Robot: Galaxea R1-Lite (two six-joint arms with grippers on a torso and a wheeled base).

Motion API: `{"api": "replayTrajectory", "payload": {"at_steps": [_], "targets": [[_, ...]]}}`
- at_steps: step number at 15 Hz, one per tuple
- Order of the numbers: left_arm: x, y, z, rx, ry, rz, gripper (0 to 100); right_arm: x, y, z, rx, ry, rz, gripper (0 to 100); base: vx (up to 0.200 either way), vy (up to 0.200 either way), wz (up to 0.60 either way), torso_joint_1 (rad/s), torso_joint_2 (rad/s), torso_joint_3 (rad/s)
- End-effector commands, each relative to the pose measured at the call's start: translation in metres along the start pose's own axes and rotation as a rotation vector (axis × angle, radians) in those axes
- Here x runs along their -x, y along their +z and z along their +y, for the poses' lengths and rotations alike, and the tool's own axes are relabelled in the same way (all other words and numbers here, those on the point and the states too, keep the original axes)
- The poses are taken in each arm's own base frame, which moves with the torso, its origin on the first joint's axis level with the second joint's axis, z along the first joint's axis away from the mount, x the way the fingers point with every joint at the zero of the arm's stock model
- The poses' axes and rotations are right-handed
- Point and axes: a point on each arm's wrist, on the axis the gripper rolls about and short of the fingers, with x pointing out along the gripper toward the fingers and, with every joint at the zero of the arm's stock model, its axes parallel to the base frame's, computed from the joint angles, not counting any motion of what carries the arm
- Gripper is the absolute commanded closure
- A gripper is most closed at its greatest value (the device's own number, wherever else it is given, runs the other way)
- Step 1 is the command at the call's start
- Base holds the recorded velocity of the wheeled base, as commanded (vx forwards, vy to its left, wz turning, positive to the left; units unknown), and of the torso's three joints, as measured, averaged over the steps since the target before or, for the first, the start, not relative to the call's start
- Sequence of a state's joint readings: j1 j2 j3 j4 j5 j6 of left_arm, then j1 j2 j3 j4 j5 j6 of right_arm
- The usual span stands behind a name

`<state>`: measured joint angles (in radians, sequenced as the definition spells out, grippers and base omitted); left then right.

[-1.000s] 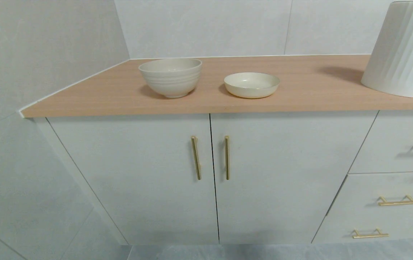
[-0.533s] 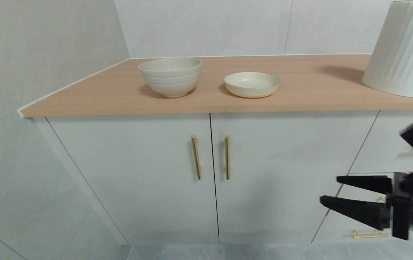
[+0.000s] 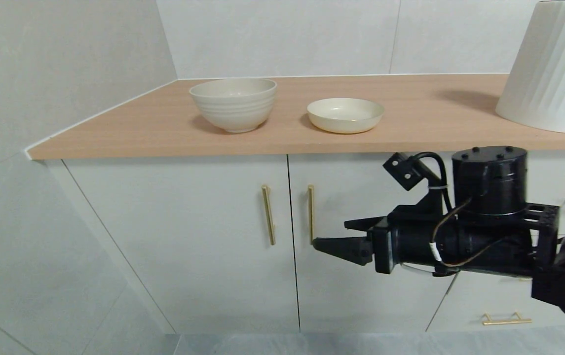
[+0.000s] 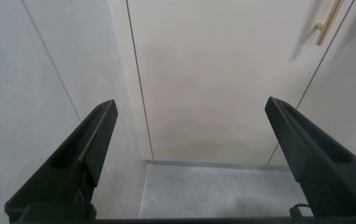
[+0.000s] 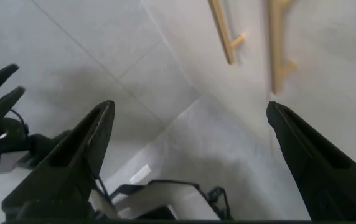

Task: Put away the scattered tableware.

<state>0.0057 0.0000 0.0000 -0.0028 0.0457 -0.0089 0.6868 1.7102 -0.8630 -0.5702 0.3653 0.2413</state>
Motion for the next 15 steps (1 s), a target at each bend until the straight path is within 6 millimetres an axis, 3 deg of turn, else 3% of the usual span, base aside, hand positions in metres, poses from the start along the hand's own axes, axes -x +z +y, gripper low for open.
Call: {"api": "replayTrajectory", "payload": {"at_steps": [1, 7, 10, 15], "targets": [[0.0, 0.0, 0.0, 0.0, 0.001, 0.0, 0, -0.032, -0.016, -0.01, -0.024, 0.006, 0.043, 0, 0.0, 0.0, 0.0, 0.0, 0.0, 0.0], [0.0, 0.0, 0.0, 0.0, 0.001, 0.0, 0, -0.046, -0.013, -0.014, -0.057, -0.006, -0.059, 0, 0.0, 0.0, 0.0, 0.0, 0.0, 0.0], [0.0, 0.0, 0.0, 0.0, 0.001, 0.0, 0, -0.053, -0.006, -0.026, -0.064, -0.042, -0.086, 0, 0.0, 0.0, 0.0, 0.0, 0.0, 0.0], [0.0, 0.0, 0.0, 0.0, 0.001, 0.0, 0, -0.072, -0.014, -0.036, -0.075, -0.053, -0.138, 0, 0.0, 0.0, 0.0, 0.0, 0.0, 0.0]]}}
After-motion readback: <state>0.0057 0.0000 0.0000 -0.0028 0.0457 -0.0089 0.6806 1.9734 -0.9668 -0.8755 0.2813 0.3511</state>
